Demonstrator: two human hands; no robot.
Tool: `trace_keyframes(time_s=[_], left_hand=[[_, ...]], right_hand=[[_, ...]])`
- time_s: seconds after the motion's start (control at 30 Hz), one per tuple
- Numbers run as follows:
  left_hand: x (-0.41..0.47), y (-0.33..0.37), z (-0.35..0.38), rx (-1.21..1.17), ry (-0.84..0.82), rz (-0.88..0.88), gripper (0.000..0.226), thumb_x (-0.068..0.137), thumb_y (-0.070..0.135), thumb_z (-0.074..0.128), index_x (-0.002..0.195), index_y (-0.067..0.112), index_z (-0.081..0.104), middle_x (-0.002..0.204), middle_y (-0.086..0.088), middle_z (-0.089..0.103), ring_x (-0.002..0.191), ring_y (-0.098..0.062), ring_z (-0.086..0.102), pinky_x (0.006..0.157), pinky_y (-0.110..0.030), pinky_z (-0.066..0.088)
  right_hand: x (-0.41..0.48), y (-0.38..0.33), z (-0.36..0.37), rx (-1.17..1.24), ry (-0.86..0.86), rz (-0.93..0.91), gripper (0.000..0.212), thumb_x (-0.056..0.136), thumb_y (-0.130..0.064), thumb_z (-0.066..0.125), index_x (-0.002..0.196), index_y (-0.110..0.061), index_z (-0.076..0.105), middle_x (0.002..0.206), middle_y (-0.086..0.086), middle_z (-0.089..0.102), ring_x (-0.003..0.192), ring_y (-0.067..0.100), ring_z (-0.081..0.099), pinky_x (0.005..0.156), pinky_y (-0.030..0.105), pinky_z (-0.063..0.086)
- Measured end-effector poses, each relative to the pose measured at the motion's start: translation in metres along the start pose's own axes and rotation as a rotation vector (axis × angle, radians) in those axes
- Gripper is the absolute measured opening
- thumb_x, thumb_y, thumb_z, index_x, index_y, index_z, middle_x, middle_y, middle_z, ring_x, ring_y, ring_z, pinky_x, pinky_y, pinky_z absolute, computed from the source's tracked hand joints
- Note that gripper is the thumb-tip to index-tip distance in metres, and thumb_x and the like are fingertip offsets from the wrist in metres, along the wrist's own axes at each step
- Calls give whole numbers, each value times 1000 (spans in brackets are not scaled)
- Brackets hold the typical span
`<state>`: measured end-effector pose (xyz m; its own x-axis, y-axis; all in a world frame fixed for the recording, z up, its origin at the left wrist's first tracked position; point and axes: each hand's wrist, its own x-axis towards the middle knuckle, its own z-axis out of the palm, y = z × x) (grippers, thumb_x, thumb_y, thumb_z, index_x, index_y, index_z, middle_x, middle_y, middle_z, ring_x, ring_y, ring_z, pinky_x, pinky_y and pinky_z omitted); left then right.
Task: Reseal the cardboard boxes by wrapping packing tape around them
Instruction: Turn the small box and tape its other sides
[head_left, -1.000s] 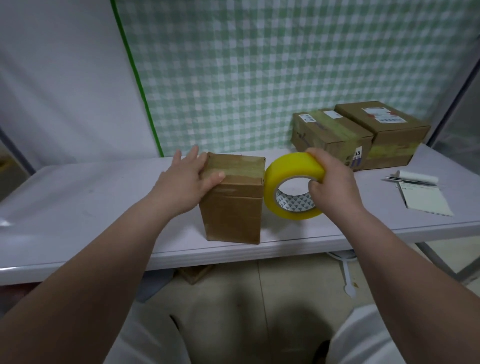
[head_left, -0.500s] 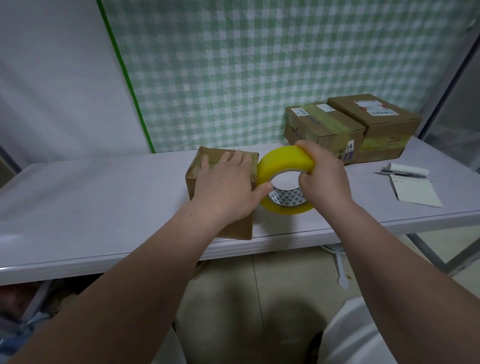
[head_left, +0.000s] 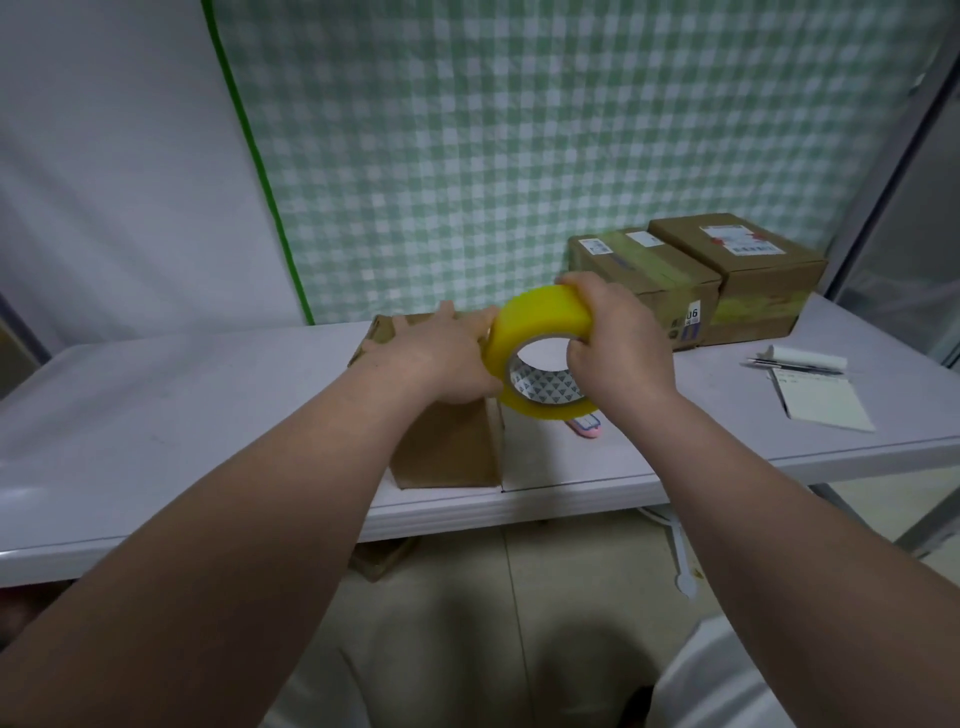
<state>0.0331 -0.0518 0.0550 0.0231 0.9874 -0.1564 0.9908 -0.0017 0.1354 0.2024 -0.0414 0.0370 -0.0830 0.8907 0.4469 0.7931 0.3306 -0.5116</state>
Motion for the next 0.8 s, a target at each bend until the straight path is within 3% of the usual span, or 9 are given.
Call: trace_keyframes(time_s=[0.07, 0.2, 0.4, 0.57, 0.7, 0.8], left_hand=[[-3, -14, -8, -31, 41, -1, 98, 69, 69, 63, 146, 49, 6, 153, -14, 21, 139, -37, 25, 111, -55, 24], [-10, -56, -22, -183, 95, 4, 121, 41, 78, 71, 145, 44, 20, 139, -2, 44, 122, -27, 48, 100, -43, 43], [-26, -98, -18, -487, 204, 54, 90, 62, 54, 79, 139, 41, 36, 122, 14, 52, 110, -11, 49, 89, -26, 38], [-31, -121, 15, -860, 189, 23, 75, 61, 50, 81, 126, 43, 45, 115, 18, 55, 109, -11, 54, 93, -31, 47], [-32, -140, 51, -1100, 180, -14, 80, 46, 58, 84, 116, 45, 48, 126, 16, 55, 120, -12, 51, 103, -39, 44], [-32, -150, 75, -1236, 157, -45, 75, 49, 48, 85, 115, 37, 53, 126, 11, 58, 119, -13, 54, 102, -40, 46]], right_hand=[[7, -17, 1, -8, 8, -50, 61, 82, -3, 54, 135, -32, 45, 123, 4, 53, 112, 29, 52, 74, 35, 40], [20, -55, 5, -40, 14, -157, 59, 84, -6, 56, 136, -31, 44, 125, 3, 53, 114, 27, 51, 74, 35, 39], [38, -99, 16, -104, 25, -320, 53, 87, -10, 55, 135, -30, 45, 126, -1, 54, 114, 24, 51, 71, 32, 34], [43, -119, 33, -75, 11, -377, 48, 86, -17, 60, 131, -28, 49, 124, -2, 56, 113, 21, 51, 72, 30, 35], [38, -124, 55, 15, -66, -366, 49, 84, -32, 67, 130, -27, 51, 119, -1, 58, 108, 21, 55, 76, 31, 42], [30, -124, 72, 92, -148, -326, 54, 80, -42, 70, 129, -28, 52, 115, -3, 60, 102, 18, 57, 76, 29, 43]])
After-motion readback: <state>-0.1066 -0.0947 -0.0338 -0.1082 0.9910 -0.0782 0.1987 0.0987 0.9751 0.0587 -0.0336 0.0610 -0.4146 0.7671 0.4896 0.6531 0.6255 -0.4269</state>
